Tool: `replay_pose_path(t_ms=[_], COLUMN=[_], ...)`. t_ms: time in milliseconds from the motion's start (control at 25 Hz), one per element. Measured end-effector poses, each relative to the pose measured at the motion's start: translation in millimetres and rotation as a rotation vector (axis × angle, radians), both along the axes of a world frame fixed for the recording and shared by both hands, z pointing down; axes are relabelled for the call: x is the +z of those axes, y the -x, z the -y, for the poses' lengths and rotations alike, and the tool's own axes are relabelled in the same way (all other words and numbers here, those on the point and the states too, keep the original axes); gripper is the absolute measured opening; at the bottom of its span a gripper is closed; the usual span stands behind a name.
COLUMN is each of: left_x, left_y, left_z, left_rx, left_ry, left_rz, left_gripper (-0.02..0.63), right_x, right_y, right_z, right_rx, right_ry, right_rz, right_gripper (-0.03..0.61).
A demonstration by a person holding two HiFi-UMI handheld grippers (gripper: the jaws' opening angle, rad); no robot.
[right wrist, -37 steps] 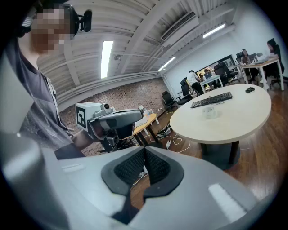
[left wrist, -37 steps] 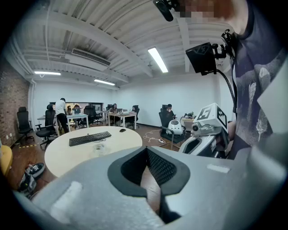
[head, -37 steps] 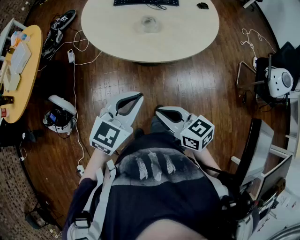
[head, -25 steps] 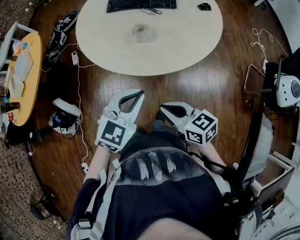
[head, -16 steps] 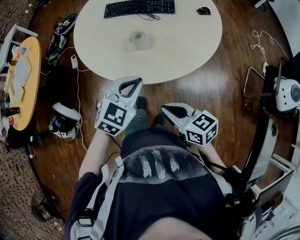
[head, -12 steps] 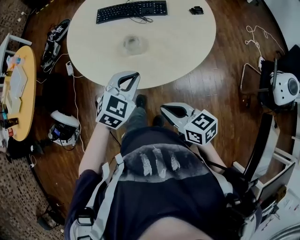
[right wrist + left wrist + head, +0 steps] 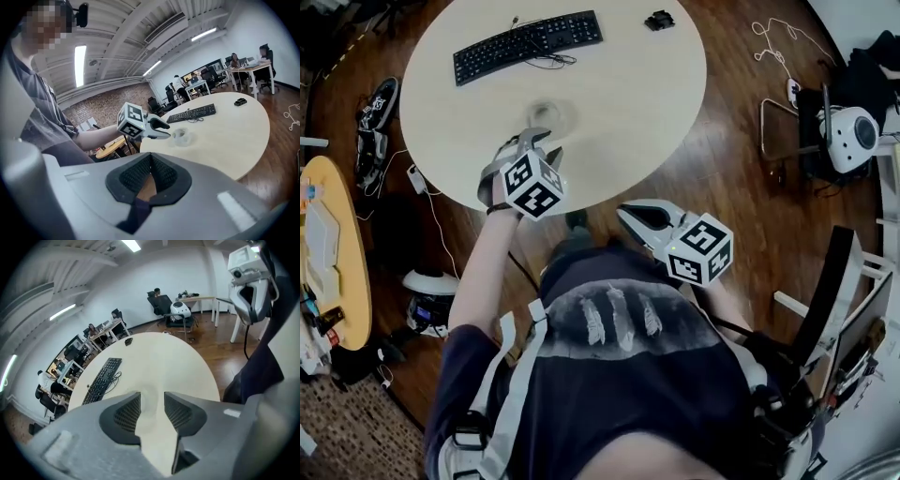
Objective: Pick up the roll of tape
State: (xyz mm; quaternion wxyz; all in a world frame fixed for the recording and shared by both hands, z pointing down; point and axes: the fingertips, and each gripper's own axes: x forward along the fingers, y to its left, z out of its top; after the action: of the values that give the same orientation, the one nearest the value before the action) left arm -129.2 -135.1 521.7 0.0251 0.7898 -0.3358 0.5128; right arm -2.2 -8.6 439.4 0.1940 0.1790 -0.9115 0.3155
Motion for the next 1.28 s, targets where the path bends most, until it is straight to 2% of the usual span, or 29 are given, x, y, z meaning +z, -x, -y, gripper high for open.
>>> replay_pose_path(t_ms=[120, 320, 480, 600, 800, 920, 1160, 1280], left_x=[27, 68, 89, 102, 118, 126, 129, 130], left_y=[7, 18, 12, 15, 10, 8, 4, -7], left_z=[12, 24, 25, 30, 37, 37, 28, 27], left_rx=[0.070, 0.167, 0.216, 0.243, 0.251, 0.233, 0.187, 0.181], left_ry=[0.061, 0.148, 0.205, 0.222, 0.250, 0.294, 0.431, 0.461], left_rz=[0.036, 0.123, 0.128, 0.164, 0.220, 0.240, 0.211, 0.202], left_gripper=[0.209, 0.210, 0.209, 0.209, 0.207, 0.206, 0.176, 0.161], right_x=[0, -1, 2, 6, 10, 9, 10, 13], right_y=[13, 27, 31, 41, 38, 31, 9, -9], right_z=[7, 18, 23, 29, 40, 50, 62, 66], right_rx=[0.033, 0.081, 0.104, 0.090, 0.075, 0.059, 0.021, 0.022], right_ry=[0.000, -0.010, 0.005, 0.011, 0.025, 0.028, 0.054, 0.065], right_rz=[-0.019, -0.064, -0.081, -0.086, -0.072, -0.056, -0.022, -0.008], right_gripper=[0.006, 0.006, 0.006, 0.006, 0.006, 0.006, 0.006, 0.006])
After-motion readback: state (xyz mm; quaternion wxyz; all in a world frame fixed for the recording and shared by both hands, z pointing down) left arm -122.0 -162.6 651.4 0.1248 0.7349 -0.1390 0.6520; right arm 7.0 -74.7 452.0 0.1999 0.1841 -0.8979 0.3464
